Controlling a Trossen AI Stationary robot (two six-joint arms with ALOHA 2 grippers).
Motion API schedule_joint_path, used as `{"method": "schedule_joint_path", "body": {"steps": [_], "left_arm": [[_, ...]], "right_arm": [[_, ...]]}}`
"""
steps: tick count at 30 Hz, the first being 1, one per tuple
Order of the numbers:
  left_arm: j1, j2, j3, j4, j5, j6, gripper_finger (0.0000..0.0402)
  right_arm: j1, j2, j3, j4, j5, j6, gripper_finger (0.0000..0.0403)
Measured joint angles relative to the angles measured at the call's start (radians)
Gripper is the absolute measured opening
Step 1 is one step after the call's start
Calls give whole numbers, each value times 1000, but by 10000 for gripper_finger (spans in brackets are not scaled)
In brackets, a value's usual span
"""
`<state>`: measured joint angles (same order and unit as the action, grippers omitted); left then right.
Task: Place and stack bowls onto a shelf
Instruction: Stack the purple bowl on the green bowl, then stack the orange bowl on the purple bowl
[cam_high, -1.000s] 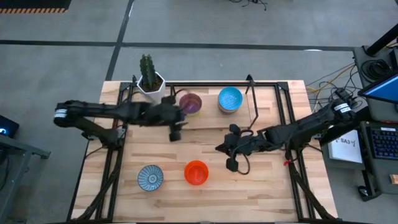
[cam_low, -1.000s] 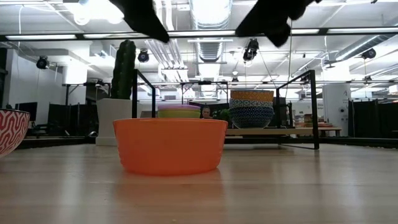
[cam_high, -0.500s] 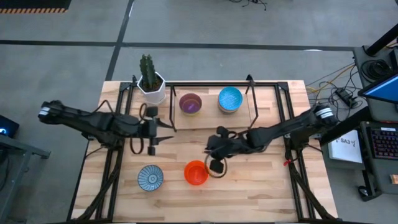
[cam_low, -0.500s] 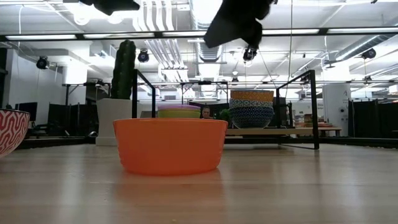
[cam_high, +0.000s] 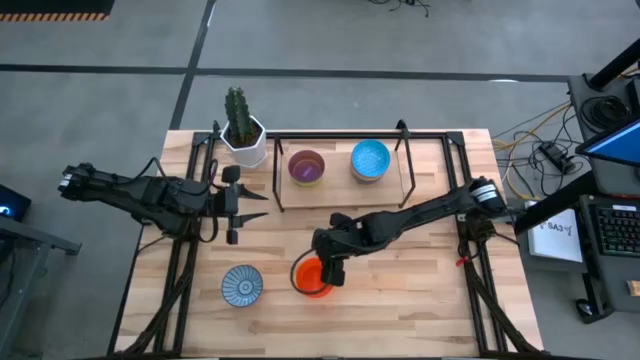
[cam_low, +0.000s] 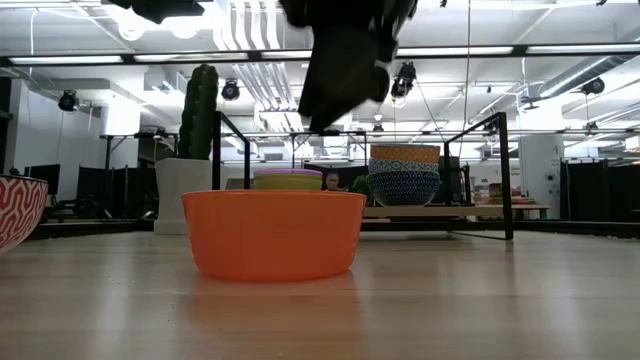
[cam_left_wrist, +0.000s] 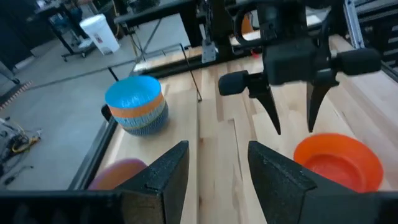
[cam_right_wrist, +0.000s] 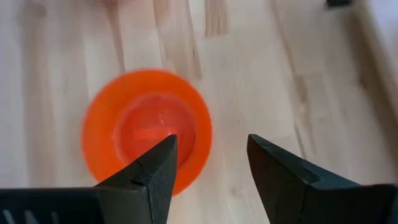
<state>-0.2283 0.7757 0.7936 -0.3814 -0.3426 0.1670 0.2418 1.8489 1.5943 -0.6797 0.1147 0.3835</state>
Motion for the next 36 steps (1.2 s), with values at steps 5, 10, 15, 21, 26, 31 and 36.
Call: {"method": "schedule_joint_path", "body": {"steps": [5, 10, 15, 21, 26, 31, 36], "left_arm": [[0, -17, -9, -33, 1, -19, 149], [0, -13, -11, -49, 1, -26, 149], [0, -9, -11, -47, 1, -26, 149], [0, -8, -11, -47, 1, -26, 149], [0, -8, -11, -46, 1, -25, 149], [0, -1, -11, -26, 1, -23, 149], [0, 9, -11, -24, 1, -21, 149]], "right_arm": [[-14, 58, 3, 5, -22, 0, 178], [-33, 123, 3, 16, -61, -1, 168], [-39, 193, 3, 21, -97, -1, 155], [-42, 214, 3, 25, -97, -1, 94], [-55, 182, 3, 20, -109, -19, 17], [-109, 94, 3, 15, -126, -48, 9], [-226, -26, 3, 14, -123, -54, 9]]}}
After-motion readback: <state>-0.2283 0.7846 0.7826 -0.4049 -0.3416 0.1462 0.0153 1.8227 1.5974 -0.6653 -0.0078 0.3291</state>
